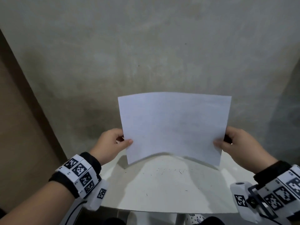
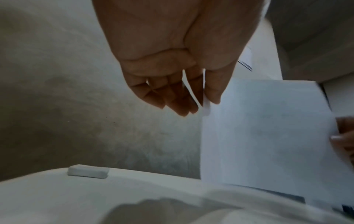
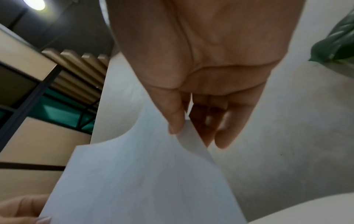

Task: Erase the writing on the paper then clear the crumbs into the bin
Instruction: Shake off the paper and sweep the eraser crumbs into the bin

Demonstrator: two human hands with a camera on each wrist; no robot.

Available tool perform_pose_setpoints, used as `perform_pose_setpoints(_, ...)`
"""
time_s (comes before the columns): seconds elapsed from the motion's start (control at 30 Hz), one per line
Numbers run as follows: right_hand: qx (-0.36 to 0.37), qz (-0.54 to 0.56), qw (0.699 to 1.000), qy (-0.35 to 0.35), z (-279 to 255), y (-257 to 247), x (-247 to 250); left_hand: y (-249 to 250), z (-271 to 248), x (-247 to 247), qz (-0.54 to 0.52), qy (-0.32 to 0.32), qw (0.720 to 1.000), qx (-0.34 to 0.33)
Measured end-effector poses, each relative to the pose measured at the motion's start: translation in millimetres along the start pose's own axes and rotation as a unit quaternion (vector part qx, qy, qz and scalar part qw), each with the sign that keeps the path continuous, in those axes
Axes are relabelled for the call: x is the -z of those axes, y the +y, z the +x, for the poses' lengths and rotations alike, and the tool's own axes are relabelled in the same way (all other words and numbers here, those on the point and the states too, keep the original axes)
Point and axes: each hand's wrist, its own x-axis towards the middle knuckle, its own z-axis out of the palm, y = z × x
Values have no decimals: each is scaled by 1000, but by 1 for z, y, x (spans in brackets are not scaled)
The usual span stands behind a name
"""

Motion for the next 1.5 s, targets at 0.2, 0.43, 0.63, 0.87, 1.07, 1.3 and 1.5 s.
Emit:
perform_pose_setpoints(0.2, -23, -1, 996, -85, 4, -3, -2, -1, 6, 1, 17, -86, 994, 63)
perform_pose_setpoints(0.43, -61, 134, 988, 55, -5, 7, 5, 17, 6, 5, -150, 59, 984, 75)
perform_pose_setpoints(0.63, -197, 8, 979, -56, -61, 40, 3, -4, -3, 14, -248, 102, 951, 156)
perform_pose_setpoints(0.87, -185, -284, 929, -150, -95, 15, -80, -46, -41, 20, -311, 167, 908, 225)
perform_pose_setpoints(1.07, -41, -156, 945, -284, -59, -63, -148, -49, -58, 14, -345, 183, 887, 246)
perform_pose_setpoints(1.3, -108, 75, 976, -171, -48, -42, -97, -65, -77, 40, -309, 202, 894, 253)
perform_pose_setpoints(1.5, -23, -193, 944, -267, -79, -36, -123, -61, -82, 32, -307, 182, 898, 257)
